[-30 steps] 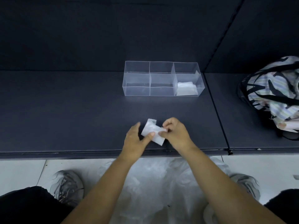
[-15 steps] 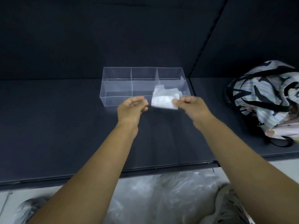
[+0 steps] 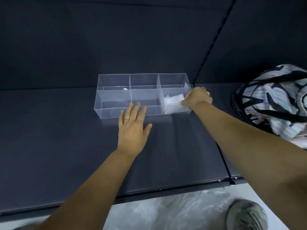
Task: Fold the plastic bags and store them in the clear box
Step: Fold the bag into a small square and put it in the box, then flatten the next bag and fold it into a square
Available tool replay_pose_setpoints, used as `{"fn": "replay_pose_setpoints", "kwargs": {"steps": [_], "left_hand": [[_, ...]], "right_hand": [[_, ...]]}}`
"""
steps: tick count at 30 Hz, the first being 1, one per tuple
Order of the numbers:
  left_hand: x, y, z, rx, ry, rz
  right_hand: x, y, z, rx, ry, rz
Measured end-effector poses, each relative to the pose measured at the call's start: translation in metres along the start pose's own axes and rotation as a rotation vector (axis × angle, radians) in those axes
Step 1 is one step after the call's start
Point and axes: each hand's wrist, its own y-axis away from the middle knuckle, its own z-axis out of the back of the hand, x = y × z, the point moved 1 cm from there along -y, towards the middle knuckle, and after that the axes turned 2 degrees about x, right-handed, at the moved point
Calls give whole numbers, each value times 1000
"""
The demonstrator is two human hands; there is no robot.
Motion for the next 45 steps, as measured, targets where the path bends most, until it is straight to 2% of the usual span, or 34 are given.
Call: {"fn": "replay_pose_setpoints", "kwargs": {"steps": [5, 9, 12, 15, 17, 18, 20, 21, 24, 29, 31, 33, 34, 36, 37, 38, 41, 43, 45], "left_hand": [[5, 37, -2, -35, 53, 72], [27, 96, -6, 119, -58, 168], [41, 141, -6, 191, -175, 239], [43, 172, -5, 207, -226, 232], [46, 182, -5, 209, -220, 224], [48, 185, -5, 222, -219, 220], [51, 187, -7, 248, -211, 216], [52, 187, -8, 255, -212, 215], [53, 186, -9, 291, -228, 217], [55, 181, -5, 373, -184, 224], [55, 179, 1, 424, -158, 230], [49, 174, 14, 491, -53, 280], [45, 170, 24, 536, 104, 349], [31, 163, 47, 640, 655, 486], [21, 162, 57, 662, 913, 484], [9, 162, 68, 670, 1051, 413], [-33, 166, 86, 643, 1149, 235], [-60, 166, 88, 563, 1165, 224], [-75, 167, 87, 401, 1116, 298]], "right_hand": [[-4, 18, 5, -154, -12, 90], [-15, 71, 4, -326, -296, 229], [-19, 155, -17, -383, -515, 445], [-31, 268, -61, -223, -522, 716], [-50, 320, -97, -76, -326, 901], [-63, 334, -113, 13, -206, 936], [-90, 341, -133, 214, -67, 824], [-104, 340, -136, 260, -12, 748], [-139, 331, -138, 210, 197, 659], [-168, 303, -118, 249, 333, 547], [-160, 293, -101, 309, 131, 449], [-143, 283, -75, 393, -221, 358], [-133, 278, -59, 418, -403, 329], [-110, 273, -21, 426, -677, 299], [-98, 273, -4, 432, -769, 293], [-87, 273, 10, 438, -854, 284], [-62, 277, 35, 421, -1084, 282], [-53, 280, 40, 374, -1173, 272], [-49, 282, 41, 325, -1204, 238]]}}
